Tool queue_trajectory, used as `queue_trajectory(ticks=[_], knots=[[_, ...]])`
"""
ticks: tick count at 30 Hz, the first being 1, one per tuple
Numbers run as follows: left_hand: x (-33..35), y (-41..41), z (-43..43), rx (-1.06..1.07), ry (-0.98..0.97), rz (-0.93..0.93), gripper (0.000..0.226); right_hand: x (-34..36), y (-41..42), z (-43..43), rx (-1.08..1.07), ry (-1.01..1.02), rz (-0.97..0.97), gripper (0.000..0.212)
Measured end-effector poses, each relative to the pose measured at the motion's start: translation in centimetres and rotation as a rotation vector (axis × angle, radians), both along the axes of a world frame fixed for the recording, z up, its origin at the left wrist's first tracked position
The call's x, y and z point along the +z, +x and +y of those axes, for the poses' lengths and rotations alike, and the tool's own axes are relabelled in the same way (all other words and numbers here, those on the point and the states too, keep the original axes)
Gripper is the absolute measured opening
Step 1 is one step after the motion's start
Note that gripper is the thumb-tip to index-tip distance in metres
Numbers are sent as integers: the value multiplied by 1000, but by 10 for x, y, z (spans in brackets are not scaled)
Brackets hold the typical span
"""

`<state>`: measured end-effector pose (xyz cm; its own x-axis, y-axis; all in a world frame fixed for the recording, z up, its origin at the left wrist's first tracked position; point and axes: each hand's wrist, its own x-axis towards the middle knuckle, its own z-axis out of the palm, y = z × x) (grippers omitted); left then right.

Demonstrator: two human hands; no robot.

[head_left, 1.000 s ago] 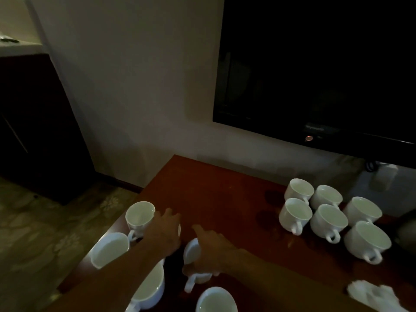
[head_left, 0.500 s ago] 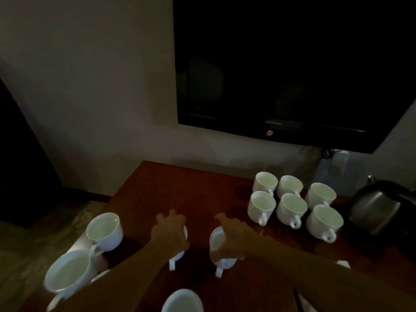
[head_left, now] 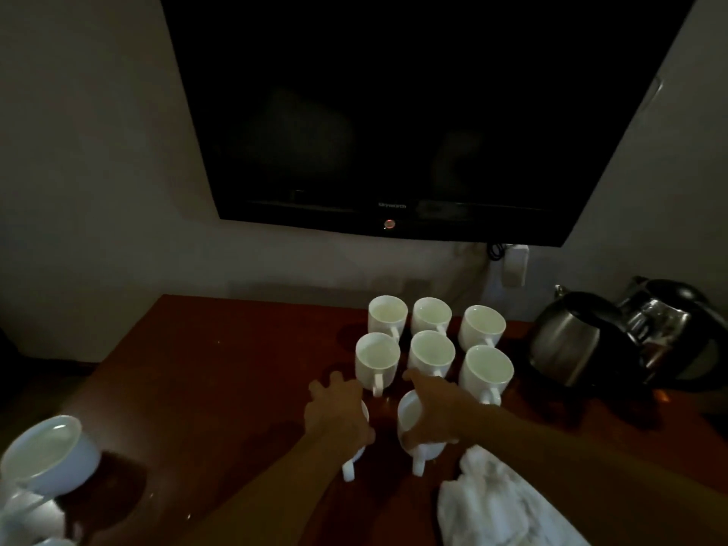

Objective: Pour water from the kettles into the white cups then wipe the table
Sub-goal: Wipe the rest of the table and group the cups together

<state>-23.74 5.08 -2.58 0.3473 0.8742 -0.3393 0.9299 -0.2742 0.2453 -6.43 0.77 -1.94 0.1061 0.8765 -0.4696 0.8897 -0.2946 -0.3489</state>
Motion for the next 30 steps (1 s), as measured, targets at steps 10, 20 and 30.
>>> queue_trajectory(ticks=[10,20,30], knots=[[-6,46,1,58,31,16,72,-15,27,9,91,12,21,110],[-8,42,2,10,38,21,76,-4,28,14,154,-39,10,113],[24,-3,21,120,-13,-8,89,40,3,41,246,189,-106,96]])
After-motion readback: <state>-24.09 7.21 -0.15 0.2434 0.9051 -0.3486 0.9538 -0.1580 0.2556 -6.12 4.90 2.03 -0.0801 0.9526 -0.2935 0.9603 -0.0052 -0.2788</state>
